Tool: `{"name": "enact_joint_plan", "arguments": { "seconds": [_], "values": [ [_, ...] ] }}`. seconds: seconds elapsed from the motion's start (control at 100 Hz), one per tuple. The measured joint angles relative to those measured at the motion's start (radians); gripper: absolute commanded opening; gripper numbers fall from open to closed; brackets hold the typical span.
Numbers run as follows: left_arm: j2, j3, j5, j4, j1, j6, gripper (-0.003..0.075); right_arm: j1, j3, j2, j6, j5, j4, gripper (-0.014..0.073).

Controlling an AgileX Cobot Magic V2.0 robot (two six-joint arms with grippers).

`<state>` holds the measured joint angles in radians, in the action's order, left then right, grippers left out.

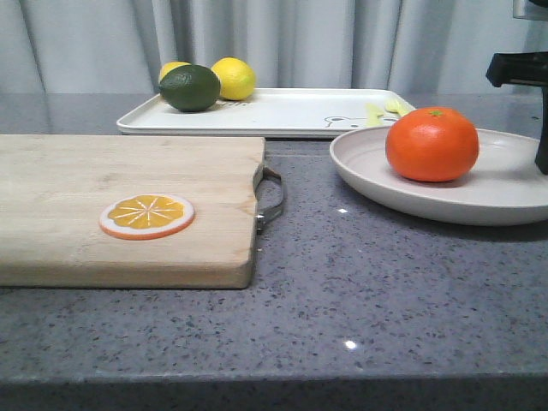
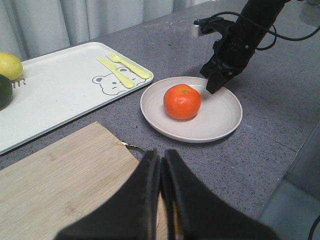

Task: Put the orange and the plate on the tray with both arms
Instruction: 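Move the right gripper down to the plate rim farthest from the orange, then grip the plate rim with the right gripper and lift it onto the tray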

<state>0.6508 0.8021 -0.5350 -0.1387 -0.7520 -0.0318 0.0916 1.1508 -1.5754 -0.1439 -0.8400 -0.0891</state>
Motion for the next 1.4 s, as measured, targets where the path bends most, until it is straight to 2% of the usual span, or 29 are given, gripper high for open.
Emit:
{"name": "enact_joint_plan", "arguments": {
  "seconds": [0.1,0.28,0.54,0.78,1.13,1.4],
  "values": [
    [0.000,0.000,0.000,0.000,0.000,0.000,-0.0020,0.000,0.000,0.000,0.000,0.000,-0.018,-0.0067],
    [0.000,0.000,0.000,0.000,0.000,0.000,-0.0020,0.000,0.012,0.006,0.011,-0.010,-0.126,-0.0067],
    [0.000,0.000,0.000,0.000,0.000,0.000,-0.0020,0.000,0.146,0.001,0.051,-0.064,-0.192,-0.0067],
    [0.000,0.000,0.000,0.000,0.000,0.000,-0.0020,0.014,0.389,-0.111,0.096,-0.113,-0.257,-0.0064],
    [0.000,0.000,0.000,0.000,0.000,0.000,-0.0020,0.084,0.865,-0.471,0.094,-0.196,-0.280,-0.0062],
    [0.000,0.000,0.032,0.000,0.000,0.000,-0.0020,0.086,1.109,-0.683,0.060,-0.237,-0.282,-0.0062]
  ]
}}
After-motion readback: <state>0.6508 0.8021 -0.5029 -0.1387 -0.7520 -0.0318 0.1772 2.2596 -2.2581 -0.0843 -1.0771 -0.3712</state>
